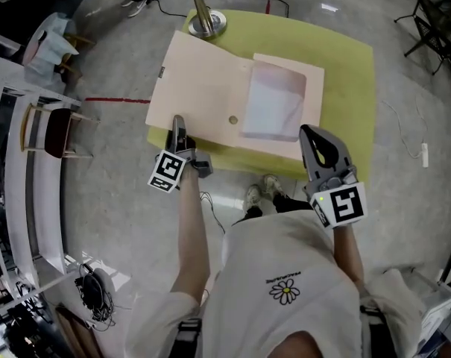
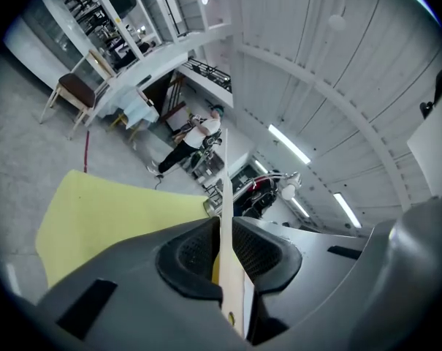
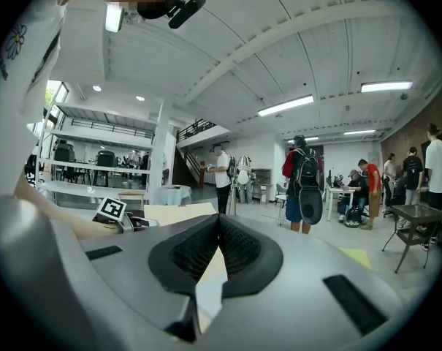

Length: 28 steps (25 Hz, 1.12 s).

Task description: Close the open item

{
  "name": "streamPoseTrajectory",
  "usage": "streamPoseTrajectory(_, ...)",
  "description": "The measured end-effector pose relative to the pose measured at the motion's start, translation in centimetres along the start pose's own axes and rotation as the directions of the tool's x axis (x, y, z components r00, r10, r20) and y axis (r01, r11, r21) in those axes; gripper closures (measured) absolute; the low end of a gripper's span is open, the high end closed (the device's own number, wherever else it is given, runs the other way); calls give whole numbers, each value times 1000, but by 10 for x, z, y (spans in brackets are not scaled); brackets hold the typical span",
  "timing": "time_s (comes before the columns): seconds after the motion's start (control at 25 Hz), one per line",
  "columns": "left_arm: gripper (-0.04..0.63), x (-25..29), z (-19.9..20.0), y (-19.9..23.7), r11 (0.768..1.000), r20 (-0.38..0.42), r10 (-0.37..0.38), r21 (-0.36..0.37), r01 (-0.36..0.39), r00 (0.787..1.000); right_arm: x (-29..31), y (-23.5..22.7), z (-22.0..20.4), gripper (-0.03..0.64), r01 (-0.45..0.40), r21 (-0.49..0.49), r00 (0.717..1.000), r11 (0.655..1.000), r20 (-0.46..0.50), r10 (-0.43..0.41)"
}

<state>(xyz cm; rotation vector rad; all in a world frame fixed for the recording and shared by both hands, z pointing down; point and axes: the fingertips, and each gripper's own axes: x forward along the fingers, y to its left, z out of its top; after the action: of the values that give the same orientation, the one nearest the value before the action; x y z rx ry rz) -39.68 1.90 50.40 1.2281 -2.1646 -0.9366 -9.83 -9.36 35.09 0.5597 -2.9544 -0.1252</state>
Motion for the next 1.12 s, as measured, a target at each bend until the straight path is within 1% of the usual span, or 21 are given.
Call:
streamPoseTrajectory(0.08, 566, -2, 3, -2, 1000, 1, 0, 14, 0, 1000, -2, 3, 3, 604, 8, -5, 1000, 1000, 0, -8)
streamPoseTrajectory(0.2, 575, -5, 6, -6, 998, -6, -11, 54, 11, 1000, -3, 4, 4, 604, 15, -7, 1000, 1000, -1, -15)
streamPoseTrajectory(0.32, 578, -2, -2, -13, 991, -20, -11, 132, 14, 1000, -4, -4, -5, 604, 20, -8, 1000, 1000, -11, -20)
streamPoseTrajectory(0.44, 578, 0, -11, -29, 975, -23, -30, 222, 34, 999, -5, -11, -13, 604, 25, -1, 1000, 1000, -12, -25)
streamPoseTrajectory(0.52, 580, -2, -13, -44, 954, -24, -55, 294, 59, 998, -6, -12, -13, 604, 30, 2, 999, 1000, -10, -30)
streamPoseTrajectory(0.68, 578, -9, -19, -80, 897, -37, -101, 428, 107, 994, -9, -12, -10, 604, 38, 2, 999, 999, -7, -38)
streamPoseTrajectory(0.84, 578, -16, -32, -111, 829, -68, -139, 538, 154, 988, -11, -13, -13, 604, 47, 4, 999, 999, -12, -47)
streamPoseTrajectory(0.96, 578, -20, -42, -135, 761, -106, -170, 617, 199, 980, -12, -14, -13, 604, 58, 10, 998, 998, -18, -58)
streamPoseTrajectory(1.12, 578, -25, -59, -164, 658, -161, -199, 709, 253, 967, -13, -18, -13, 604, 74, 15, 997, 997, -24, -74)
